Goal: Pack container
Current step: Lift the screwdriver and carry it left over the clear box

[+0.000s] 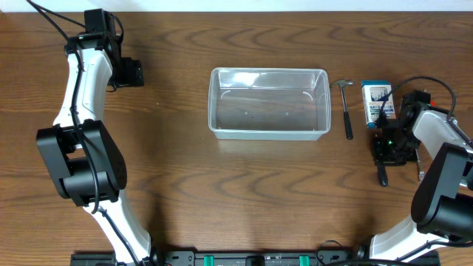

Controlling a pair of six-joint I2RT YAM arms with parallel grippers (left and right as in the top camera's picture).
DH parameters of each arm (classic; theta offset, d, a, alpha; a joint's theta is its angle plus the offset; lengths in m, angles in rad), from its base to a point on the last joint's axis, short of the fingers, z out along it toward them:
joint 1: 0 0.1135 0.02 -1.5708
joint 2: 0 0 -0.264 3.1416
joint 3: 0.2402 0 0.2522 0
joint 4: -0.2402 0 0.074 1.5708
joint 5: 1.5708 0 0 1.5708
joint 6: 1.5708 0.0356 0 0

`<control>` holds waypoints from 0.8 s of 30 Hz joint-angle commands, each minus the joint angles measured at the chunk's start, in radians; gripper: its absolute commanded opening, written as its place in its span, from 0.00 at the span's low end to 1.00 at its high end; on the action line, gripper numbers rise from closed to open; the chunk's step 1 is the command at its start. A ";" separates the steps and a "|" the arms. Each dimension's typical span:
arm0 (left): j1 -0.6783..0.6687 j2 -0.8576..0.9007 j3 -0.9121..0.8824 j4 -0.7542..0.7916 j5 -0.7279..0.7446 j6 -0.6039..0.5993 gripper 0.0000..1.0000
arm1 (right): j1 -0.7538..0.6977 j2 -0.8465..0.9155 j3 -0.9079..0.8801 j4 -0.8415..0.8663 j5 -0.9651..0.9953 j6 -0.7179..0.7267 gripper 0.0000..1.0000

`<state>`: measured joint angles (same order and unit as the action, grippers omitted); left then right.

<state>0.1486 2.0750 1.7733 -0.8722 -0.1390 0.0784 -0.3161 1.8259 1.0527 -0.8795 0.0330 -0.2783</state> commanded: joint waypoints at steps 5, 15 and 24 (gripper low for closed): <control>0.001 0.018 -0.004 -0.002 -0.015 -0.002 0.98 | -0.010 0.009 0.117 -0.033 -0.018 0.069 0.01; 0.001 0.018 -0.004 -0.002 -0.015 -0.002 0.98 | 0.009 0.009 0.394 -0.135 -0.193 0.087 0.01; 0.001 0.018 -0.004 -0.002 -0.015 -0.002 0.98 | 0.159 0.009 0.673 -0.079 -0.424 0.151 0.01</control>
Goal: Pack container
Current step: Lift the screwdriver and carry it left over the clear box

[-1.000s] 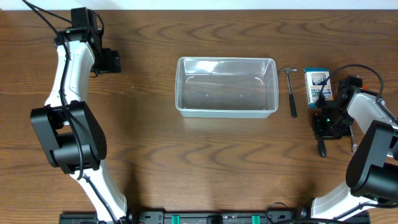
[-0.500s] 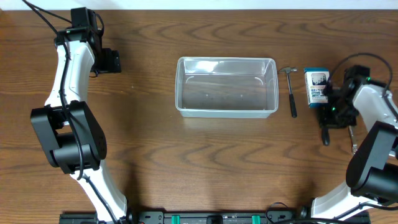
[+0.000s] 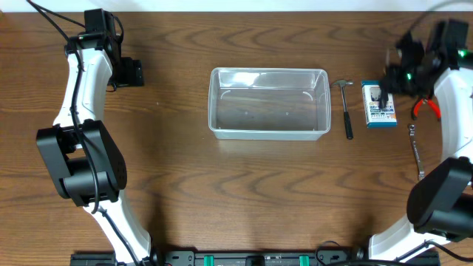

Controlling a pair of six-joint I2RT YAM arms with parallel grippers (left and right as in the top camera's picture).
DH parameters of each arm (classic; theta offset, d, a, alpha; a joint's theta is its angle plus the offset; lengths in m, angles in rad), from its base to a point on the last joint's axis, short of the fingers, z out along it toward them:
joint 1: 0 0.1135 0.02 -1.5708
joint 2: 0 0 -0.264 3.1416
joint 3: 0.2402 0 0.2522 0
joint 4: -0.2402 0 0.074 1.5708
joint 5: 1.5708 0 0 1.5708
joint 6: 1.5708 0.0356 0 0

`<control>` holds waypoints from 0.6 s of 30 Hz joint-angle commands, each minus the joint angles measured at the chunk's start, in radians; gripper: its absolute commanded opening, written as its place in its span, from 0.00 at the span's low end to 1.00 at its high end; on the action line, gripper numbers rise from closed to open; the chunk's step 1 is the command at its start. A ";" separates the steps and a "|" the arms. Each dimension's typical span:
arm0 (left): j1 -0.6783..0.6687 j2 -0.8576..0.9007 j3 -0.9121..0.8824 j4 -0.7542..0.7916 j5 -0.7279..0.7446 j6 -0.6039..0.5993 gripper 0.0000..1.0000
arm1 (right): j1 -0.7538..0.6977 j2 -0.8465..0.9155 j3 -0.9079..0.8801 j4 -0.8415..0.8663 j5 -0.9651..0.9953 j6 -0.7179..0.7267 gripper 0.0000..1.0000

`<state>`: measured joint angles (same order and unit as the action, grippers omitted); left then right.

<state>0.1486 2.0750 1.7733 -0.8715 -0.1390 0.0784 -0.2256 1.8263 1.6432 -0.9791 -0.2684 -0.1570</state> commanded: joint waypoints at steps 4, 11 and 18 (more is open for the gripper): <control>0.001 0.018 -0.004 -0.002 -0.015 -0.002 0.98 | 0.174 0.008 0.147 0.107 -0.125 0.003 0.01; 0.001 0.018 -0.004 -0.002 -0.015 -0.002 0.98 | 0.378 0.009 0.148 0.299 -0.063 -0.086 0.01; 0.001 0.018 -0.004 -0.002 -0.015 -0.002 0.98 | 0.496 0.009 0.148 0.338 0.014 -0.133 0.01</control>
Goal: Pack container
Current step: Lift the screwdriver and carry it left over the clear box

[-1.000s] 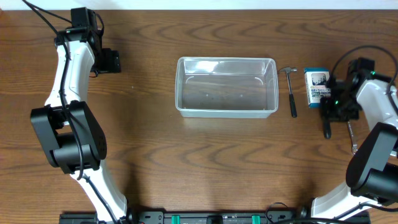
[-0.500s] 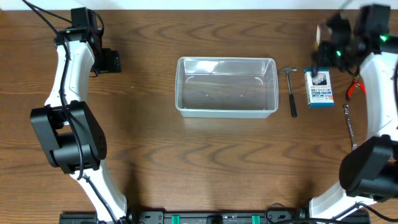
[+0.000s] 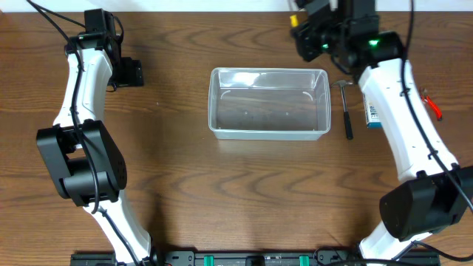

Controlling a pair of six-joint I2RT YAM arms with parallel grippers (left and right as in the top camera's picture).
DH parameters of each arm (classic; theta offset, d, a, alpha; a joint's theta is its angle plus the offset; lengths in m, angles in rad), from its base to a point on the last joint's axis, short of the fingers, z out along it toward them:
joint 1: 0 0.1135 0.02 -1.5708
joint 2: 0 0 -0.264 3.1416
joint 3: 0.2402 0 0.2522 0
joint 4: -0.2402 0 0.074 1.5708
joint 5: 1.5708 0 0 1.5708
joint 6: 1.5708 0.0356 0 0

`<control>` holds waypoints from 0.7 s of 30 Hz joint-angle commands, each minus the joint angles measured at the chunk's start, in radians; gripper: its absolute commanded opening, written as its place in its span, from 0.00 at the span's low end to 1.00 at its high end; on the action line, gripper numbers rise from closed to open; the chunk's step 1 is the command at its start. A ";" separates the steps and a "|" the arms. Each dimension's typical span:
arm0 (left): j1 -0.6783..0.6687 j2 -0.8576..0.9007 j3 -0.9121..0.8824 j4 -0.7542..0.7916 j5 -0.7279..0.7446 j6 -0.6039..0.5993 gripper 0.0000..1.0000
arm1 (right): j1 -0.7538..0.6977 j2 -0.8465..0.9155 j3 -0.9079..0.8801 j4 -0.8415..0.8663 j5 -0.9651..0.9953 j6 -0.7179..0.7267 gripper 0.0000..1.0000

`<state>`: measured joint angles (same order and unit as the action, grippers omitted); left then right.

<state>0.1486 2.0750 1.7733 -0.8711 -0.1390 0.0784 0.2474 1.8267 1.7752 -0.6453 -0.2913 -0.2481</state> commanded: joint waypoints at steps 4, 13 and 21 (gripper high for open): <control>0.001 0.018 -0.004 -0.003 -0.015 -0.002 0.98 | 0.059 0.025 0.013 -0.002 0.036 -0.042 0.01; 0.001 0.018 -0.004 -0.003 -0.015 -0.002 0.98 | 0.122 0.126 0.012 -0.124 0.085 -0.210 0.01; 0.001 0.018 -0.004 -0.003 -0.015 -0.002 0.98 | 0.126 0.187 0.011 -0.208 0.085 -0.251 0.01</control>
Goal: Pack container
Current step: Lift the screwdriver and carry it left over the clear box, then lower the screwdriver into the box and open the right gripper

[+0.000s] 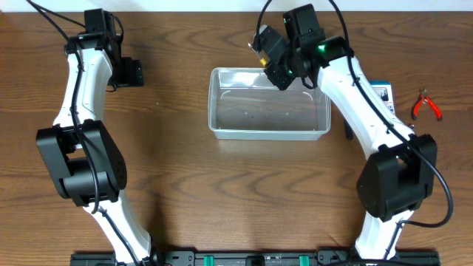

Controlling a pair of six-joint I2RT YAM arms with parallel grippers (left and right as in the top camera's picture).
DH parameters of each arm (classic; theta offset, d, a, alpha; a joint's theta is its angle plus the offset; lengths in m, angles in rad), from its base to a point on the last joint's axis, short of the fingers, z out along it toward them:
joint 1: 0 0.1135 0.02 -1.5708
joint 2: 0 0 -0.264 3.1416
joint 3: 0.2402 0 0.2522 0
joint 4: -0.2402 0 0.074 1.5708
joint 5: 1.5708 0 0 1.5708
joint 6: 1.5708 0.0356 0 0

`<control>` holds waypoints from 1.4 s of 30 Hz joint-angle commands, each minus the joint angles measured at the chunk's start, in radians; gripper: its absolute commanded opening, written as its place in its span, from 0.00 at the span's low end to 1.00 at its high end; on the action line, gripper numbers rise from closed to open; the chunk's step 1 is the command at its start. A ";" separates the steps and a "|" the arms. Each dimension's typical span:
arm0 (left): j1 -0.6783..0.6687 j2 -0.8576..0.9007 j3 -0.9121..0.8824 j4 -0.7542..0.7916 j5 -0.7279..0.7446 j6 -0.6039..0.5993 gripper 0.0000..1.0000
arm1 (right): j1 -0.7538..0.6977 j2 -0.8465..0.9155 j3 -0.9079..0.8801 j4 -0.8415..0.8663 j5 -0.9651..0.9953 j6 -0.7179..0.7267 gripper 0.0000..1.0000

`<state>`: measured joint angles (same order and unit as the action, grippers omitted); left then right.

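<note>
A clear plastic container [270, 103] stands in the middle of the table with nothing in it. My right gripper [264, 53] hangs over the container's far rim, near its middle. It is shut on a small dark tool with a yellowish end [256, 46]. My left gripper [133, 72] rests at the far left, well away from the container, and looks shut with nothing in it.
Red-handled pliers [427, 105] lie at the right edge. A blue and white box [383, 92] peeks out behind the right arm. The hammer next to the container is mostly hidden under that arm; only its handle end [349, 134] shows.
My right gripper has moved left and nearer, from beyond the container's far right corner to over its far rim. The left arm has not moved.
My right gripper was low over a black-handled tool at the table's right side. Then it was raised by the blue box and the tool had left the table. It went on to the far right corner of the container, and is now over its far rim.
</note>
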<state>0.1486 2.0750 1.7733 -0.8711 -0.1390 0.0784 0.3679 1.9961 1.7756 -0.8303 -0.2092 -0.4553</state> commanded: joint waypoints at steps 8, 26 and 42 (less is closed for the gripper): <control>0.001 0.018 -0.004 -0.003 -0.015 -0.002 0.98 | 0.006 0.066 0.010 -0.169 0.003 -0.126 0.01; 0.001 0.018 -0.004 -0.003 -0.015 -0.002 0.98 | 0.006 0.186 0.010 -0.238 0.004 -0.178 0.01; 0.001 0.018 -0.004 -0.003 -0.015 -0.002 0.98 | 0.006 0.247 0.010 -0.244 0.004 -0.178 0.18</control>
<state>0.1486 2.0750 1.7733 -0.8711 -0.1390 0.0784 0.3679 2.2345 1.7756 -1.0737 -0.2047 -0.6159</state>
